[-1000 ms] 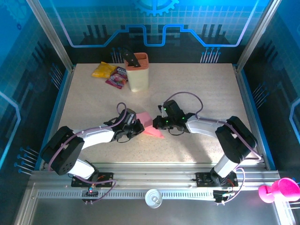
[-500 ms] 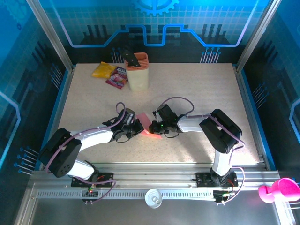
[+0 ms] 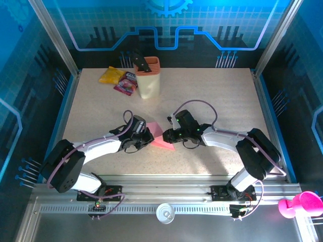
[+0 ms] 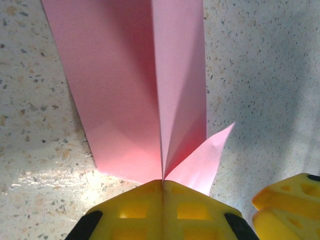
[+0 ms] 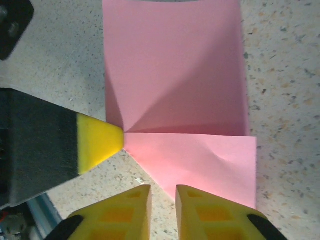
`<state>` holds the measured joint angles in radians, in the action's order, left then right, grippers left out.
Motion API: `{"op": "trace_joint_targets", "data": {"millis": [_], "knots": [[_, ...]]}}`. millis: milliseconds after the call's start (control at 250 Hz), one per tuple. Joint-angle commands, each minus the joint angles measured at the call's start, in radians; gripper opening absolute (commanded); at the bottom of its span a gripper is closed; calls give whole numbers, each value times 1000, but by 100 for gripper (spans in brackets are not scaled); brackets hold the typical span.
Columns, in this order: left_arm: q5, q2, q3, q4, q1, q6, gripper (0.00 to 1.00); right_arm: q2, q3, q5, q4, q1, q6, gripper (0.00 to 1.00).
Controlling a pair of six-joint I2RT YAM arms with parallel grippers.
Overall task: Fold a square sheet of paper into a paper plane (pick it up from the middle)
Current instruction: Fourth fold the wing at the center of the table.
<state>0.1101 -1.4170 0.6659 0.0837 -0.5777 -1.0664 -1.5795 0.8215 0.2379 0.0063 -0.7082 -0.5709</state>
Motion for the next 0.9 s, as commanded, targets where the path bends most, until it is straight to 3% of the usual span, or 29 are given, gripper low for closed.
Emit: {"op": "trace_joint_targets", "data": {"millis": [0, 108, 268, 463, 683, 899], "knots": [[10, 24, 39, 77, -1, -44, 0, 19, -25, -76, -56, -36, 110, 27], [12, 25, 47, 92, -1, -69, 0, 19, -12, -151, -72, -91, 162, 34], [14, 20, 66, 114, -2, -78, 0, -8, 23, -274, -97, -159, 201, 36], [20, 10, 70, 111, -3, -87, 0, -54, 42, -338, -96, -189, 212, 41], [18, 15, 75, 118, -4, -87, 0, -107, 53, -359, -97, -195, 219, 39], [17, 16, 74, 117, -4, -87, 0, -112, 48, -382, -97, -195, 211, 29]]}}
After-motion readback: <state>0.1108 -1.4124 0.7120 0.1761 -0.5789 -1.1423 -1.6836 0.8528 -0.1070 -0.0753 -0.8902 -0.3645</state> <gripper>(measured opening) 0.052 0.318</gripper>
